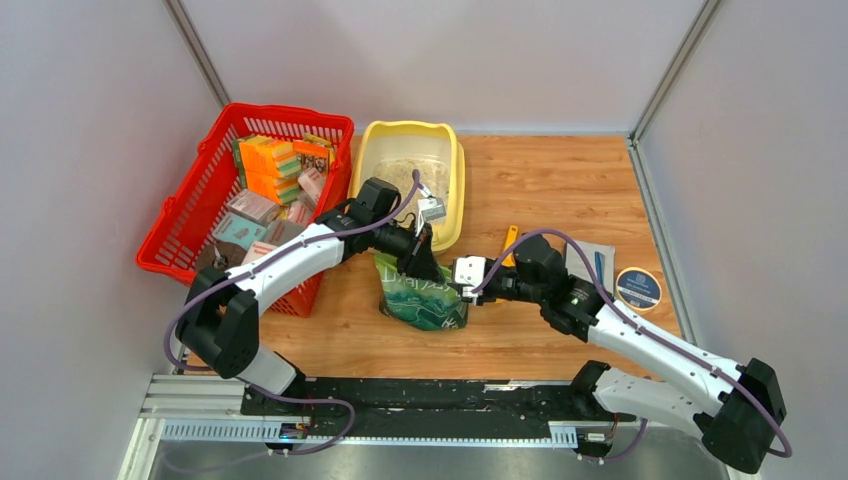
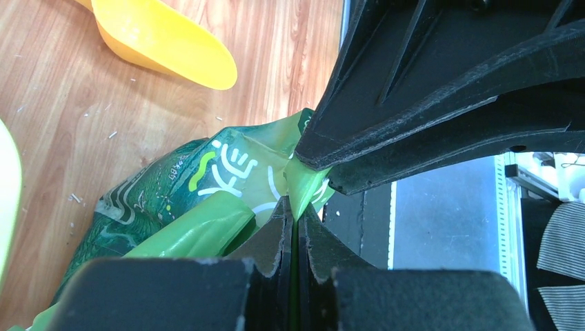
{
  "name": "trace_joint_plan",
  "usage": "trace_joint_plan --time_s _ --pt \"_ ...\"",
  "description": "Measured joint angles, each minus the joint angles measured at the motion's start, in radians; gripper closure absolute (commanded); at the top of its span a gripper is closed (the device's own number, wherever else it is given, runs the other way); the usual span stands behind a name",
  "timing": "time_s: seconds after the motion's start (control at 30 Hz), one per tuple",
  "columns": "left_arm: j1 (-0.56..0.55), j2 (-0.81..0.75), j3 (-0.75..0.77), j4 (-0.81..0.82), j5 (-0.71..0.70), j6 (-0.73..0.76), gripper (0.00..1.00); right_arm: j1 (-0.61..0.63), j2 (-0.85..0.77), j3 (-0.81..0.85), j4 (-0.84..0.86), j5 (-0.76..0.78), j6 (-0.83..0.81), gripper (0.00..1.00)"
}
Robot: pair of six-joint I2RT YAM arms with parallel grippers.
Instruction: Fill the litter box with clean litter
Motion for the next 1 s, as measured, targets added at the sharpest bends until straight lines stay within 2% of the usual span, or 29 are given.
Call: trace_joint_plan --time_s 0.43,0.7,0.83,0.9,0.93,1.0 --pt "0.010 0.002 0.000 0.003 0.006 -0.007 0.98 0.004 0.012 0.000 0.004 0.045 0.024 0.67" --pt "0.017 0.001 -0.003 0.006 0.006 -0.005 0.98 0.006 0.051 0.031 -0.006 0.085 0.136 0.72" --pt "0.018 -0.011 -0.018 0.021 0.002 0.004 0.97 0.007 0.066 0.043 -0.015 0.095 0.193 0.98" --pt "0.018 -0.023 -0.031 0.031 -0.005 0.008 0.92 0.010 0.077 0.051 -0.025 0.097 0.216 1.00" --pt "0.018 -0.029 -0.038 0.036 -0.010 0.008 0.78 0.010 0.085 0.057 -0.029 0.097 0.223 1.00" --pt "0.018 -0.045 -0.054 0.049 -0.023 0.010 0.69 0.005 0.099 0.076 -0.047 0.089 0.227 1.00"
